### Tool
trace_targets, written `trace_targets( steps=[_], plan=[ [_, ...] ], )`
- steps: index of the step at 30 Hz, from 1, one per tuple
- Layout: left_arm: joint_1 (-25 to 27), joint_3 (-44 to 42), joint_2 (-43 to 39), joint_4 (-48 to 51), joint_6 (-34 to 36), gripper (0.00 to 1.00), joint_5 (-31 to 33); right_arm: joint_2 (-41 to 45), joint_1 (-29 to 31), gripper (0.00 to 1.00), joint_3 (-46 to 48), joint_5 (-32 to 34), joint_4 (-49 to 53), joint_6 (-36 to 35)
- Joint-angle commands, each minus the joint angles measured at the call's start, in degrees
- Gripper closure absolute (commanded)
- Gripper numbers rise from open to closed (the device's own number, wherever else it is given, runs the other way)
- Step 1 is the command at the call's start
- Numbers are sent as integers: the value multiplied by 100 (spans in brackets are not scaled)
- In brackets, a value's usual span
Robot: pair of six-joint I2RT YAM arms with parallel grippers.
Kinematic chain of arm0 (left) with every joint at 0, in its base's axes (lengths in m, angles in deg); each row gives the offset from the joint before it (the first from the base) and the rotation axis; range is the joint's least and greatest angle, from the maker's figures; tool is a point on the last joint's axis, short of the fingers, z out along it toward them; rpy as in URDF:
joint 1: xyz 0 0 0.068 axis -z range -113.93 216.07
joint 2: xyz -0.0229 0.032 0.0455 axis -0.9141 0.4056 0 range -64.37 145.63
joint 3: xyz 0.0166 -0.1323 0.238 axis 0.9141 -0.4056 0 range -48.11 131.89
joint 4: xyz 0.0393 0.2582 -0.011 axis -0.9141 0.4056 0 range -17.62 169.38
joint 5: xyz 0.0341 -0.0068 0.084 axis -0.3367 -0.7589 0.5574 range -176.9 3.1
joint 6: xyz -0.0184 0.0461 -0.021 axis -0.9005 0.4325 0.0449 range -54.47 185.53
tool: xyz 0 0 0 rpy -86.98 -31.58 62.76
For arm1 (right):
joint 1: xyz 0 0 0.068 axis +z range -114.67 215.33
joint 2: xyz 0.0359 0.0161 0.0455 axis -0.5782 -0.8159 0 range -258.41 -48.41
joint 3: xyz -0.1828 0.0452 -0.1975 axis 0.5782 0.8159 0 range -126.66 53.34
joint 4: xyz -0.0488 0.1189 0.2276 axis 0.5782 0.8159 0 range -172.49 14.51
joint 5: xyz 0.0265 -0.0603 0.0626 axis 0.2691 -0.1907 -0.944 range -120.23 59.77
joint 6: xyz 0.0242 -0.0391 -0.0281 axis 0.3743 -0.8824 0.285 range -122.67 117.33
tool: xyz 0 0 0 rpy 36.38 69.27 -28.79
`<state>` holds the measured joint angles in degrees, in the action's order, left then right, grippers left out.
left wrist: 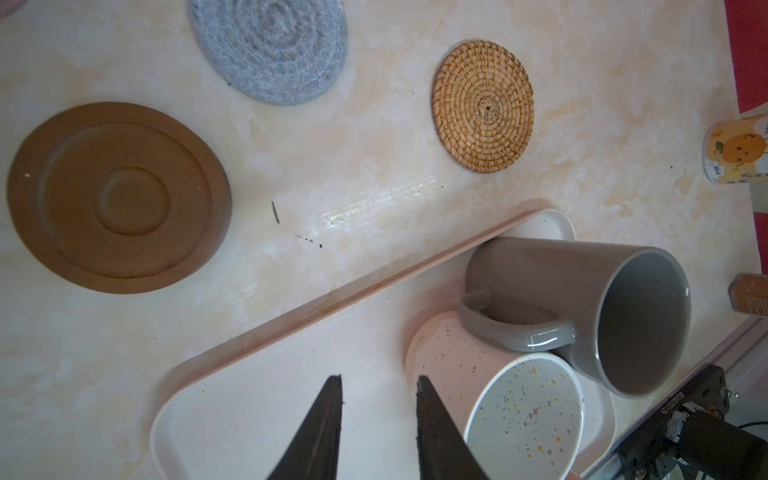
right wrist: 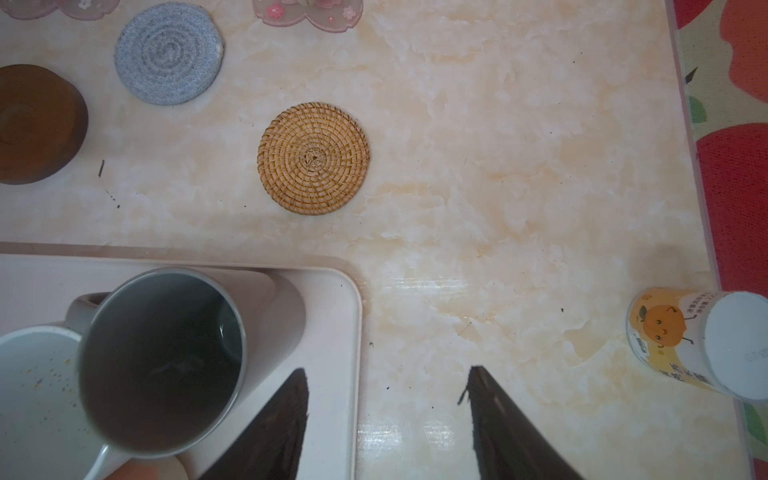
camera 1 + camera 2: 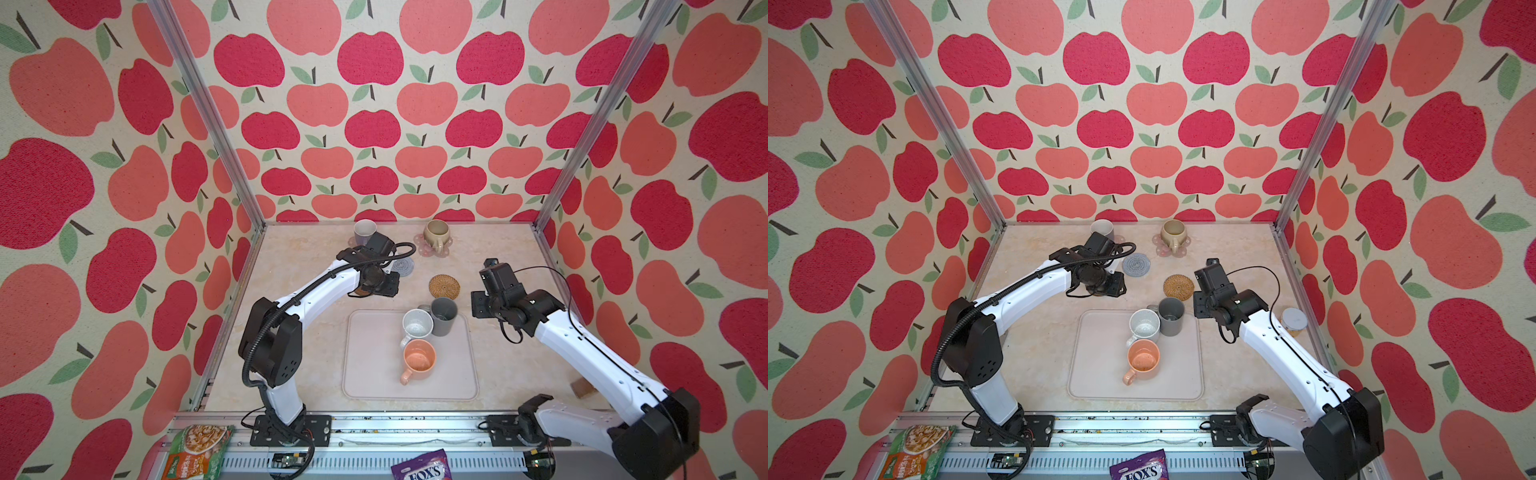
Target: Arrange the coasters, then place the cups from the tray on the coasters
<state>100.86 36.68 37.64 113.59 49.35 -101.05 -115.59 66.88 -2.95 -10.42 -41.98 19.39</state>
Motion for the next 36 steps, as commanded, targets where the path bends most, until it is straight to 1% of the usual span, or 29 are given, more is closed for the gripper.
trace_targets(
  steps=[1, 6, 15, 24, 30, 36],
  plan=[
    [124, 296, 226, 203, -7, 68, -227, -54, -185, 36, -134, -105, -194, -181],
    [283, 587, 646, 352, 38, 71, -270, -149, -417, 36, -75, -256, -307, -224],
    [520, 1338, 1395, 970, 303, 73, -414, -391, -440, 36, -33, -370, -381, -248],
    [693, 1780, 1748, 1488, 647, 74, -677, -415, -450, 36, 82, -408, -499, -203],
    [716, 1830, 1863, 1460, 590, 74, -903, -429, -448, 36, 255, -517, -602, -98],
    [714, 1954, 1966, 1379, 479, 74, -987, -393, -448, 36, 417, -553, -667, -57]
  ],
)
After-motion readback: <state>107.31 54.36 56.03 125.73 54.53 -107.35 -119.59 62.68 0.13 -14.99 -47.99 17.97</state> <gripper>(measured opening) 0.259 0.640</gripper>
